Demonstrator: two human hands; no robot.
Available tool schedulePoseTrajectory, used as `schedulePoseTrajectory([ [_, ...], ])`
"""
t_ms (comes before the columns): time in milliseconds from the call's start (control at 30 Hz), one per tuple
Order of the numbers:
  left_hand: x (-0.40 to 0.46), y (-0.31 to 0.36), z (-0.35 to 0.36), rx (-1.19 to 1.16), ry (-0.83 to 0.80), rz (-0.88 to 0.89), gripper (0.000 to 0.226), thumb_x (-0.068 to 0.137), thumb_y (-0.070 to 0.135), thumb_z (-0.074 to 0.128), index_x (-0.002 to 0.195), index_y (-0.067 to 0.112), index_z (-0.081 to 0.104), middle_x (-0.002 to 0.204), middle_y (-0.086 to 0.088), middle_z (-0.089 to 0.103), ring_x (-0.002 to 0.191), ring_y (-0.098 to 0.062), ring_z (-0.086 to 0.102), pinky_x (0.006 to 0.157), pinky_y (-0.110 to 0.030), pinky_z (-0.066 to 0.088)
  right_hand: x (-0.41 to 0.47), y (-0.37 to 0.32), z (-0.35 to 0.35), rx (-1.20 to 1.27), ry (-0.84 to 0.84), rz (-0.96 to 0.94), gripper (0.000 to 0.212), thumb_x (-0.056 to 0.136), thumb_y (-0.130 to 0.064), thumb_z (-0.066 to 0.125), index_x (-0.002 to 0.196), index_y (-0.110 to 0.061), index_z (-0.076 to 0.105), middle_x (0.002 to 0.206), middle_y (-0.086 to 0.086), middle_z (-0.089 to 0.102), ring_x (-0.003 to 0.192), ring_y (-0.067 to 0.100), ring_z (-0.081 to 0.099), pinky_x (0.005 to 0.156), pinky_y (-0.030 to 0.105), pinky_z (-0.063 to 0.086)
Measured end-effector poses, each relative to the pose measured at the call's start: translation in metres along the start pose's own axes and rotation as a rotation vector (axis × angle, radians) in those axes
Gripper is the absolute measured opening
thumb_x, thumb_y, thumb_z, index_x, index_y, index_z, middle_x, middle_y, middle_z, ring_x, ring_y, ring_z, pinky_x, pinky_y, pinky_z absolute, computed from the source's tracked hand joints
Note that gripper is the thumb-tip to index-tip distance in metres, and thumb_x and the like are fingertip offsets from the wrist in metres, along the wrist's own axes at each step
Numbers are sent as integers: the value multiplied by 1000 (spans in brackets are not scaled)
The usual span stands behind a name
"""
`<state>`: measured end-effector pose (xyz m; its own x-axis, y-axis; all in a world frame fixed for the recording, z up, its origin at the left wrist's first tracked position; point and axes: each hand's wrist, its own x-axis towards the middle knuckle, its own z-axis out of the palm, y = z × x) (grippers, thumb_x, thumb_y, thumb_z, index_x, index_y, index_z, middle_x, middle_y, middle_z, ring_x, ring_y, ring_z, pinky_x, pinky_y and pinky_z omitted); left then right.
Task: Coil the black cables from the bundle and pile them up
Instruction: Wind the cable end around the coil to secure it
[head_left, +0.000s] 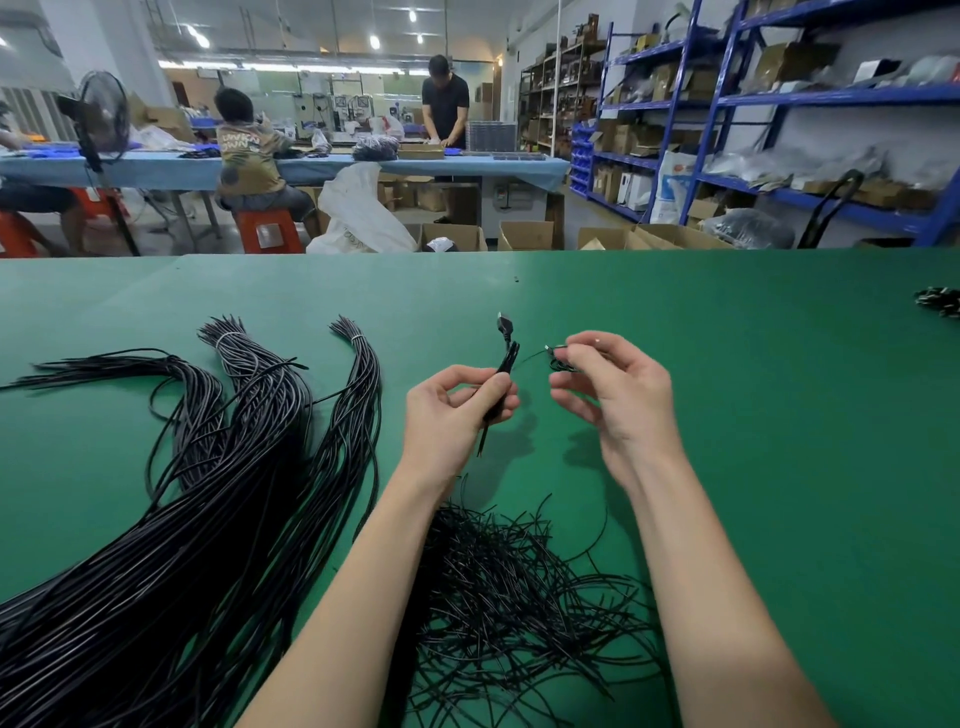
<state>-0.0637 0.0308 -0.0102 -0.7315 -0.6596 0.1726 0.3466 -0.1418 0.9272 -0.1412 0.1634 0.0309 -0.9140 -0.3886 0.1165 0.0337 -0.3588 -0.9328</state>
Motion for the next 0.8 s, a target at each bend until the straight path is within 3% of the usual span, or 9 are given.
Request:
schedulePoseTrajectory([
  [67,-1,-1,3,49,-9,43,5,88,2,73,86,4,68,78,-16,76,68,-18,72,69,-24,58,-4,8,9,-47,-23,-50,15,90,1,68,85,-13,68,74,-3,74,53,11,67,53,22,55],
  [167,-1,-1,5,79,-10,79,6,87,0,73,84,3,70,75,-13,76,65,-16,71,69,-24,59,-9,19,12,-308,-53,-160,16,86,2,71,80,-13,69,70,-5,73,49,12,66,51,23,55],
  [400,-2,0,3,113,-16,108,8,87,2,74,80,5,72,73,-11,75,65,-13,69,69,-23,58,-6,9,8,-771,-110,-318,13,78,-19,75,74,-31,74,73,-15,74,51,21,65,56,24,54],
  [533,-1,1,3,186,-9,166,17,86,-3,73,74,9,71,81,-9,78,72,-17,73,72,-25,59,-4,6,8,-847,-134,-330,12,79,-25,76,70,-32,74,68,-19,72,54,0,64,59,15,51],
  [633,-2,3,2,224,1,202,18,86,-4,73,74,10,70,85,-7,78,79,-19,75,73,-25,59,-5,7,9,-800,-154,-264,13,82,-24,80,71,-28,75,66,-15,73,54,4,69,57,17,55],
  [800,-3,5,3,357,-32,311,10,87,8,76,81,9,69,80,-3,77,78,-16,76,72,-21,56,-4,6,9,-322,-164,102,8,84,-17,81,84,-10,76,72,1,76,57,11,69,55,20,55],
])
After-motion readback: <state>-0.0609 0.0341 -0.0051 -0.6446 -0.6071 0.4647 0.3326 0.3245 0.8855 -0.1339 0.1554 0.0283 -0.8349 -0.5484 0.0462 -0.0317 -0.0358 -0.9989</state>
